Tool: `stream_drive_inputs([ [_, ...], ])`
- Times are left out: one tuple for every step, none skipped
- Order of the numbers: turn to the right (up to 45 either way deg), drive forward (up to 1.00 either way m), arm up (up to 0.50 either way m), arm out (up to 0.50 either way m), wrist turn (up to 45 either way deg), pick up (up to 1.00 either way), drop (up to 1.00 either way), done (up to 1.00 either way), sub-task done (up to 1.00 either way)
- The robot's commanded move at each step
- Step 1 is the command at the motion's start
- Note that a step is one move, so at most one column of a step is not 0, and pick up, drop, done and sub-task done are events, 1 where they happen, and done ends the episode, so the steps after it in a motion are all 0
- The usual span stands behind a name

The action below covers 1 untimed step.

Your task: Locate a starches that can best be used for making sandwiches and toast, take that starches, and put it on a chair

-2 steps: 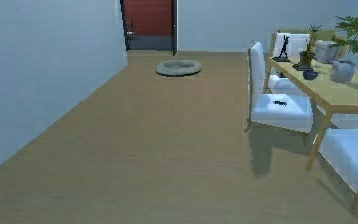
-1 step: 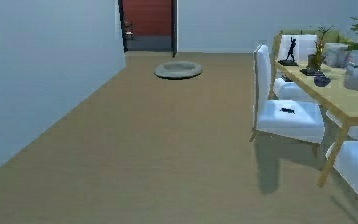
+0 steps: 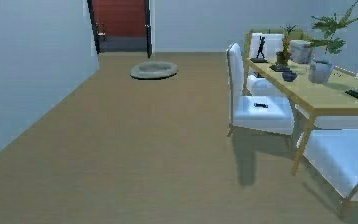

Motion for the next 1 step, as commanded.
stream_drive_inputs([
  [0.0, 1.00, 0.00, 0.00, 0.0, 0.00, 0.00, 0.00, 0.00],
])
